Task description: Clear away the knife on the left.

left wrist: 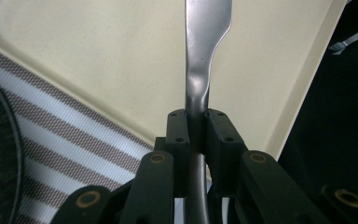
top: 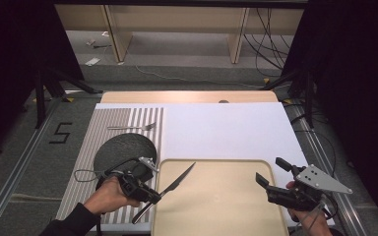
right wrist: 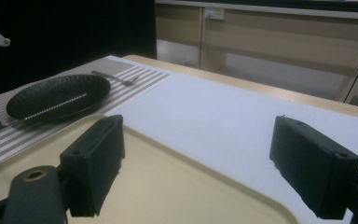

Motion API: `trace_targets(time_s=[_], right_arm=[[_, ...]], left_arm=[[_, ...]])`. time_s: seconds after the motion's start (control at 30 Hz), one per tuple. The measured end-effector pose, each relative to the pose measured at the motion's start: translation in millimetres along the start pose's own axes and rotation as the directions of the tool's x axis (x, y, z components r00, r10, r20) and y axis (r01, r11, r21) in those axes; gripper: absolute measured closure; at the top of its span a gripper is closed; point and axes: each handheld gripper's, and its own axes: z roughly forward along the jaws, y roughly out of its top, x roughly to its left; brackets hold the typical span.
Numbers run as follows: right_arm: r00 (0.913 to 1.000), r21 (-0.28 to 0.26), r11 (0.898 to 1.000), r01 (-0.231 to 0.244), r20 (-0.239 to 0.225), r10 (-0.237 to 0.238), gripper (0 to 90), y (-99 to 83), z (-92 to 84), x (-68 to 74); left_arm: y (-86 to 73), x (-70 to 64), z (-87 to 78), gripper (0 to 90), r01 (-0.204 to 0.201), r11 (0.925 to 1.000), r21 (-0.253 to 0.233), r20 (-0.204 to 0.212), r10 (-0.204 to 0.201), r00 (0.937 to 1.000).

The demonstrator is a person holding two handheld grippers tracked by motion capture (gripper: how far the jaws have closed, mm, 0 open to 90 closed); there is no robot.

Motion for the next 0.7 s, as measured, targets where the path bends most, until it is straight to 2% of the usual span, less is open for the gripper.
trace_targets(time_s=[0.4, 0.7], right_arm=[[1.0, -0.001, 1.0, 0.003, -0.001, -0.003, 18.8, 0.0, 0.0, -0.1], [1.0, 0.0, 1.0, 0.004, -0.001, -0.004, 18.8, 0.0, 0.1, -0.2]], left_arm=[[20.3, -5.0, 15.6, 80.1, 0.011, 0.9998, 0.018, 0.041, -0.012, 0.9991], [32.3, -7.0, 28.0, 80.0, 0.019, 0.9992, 0.035, 0.053, -0.021, 0.9984]])
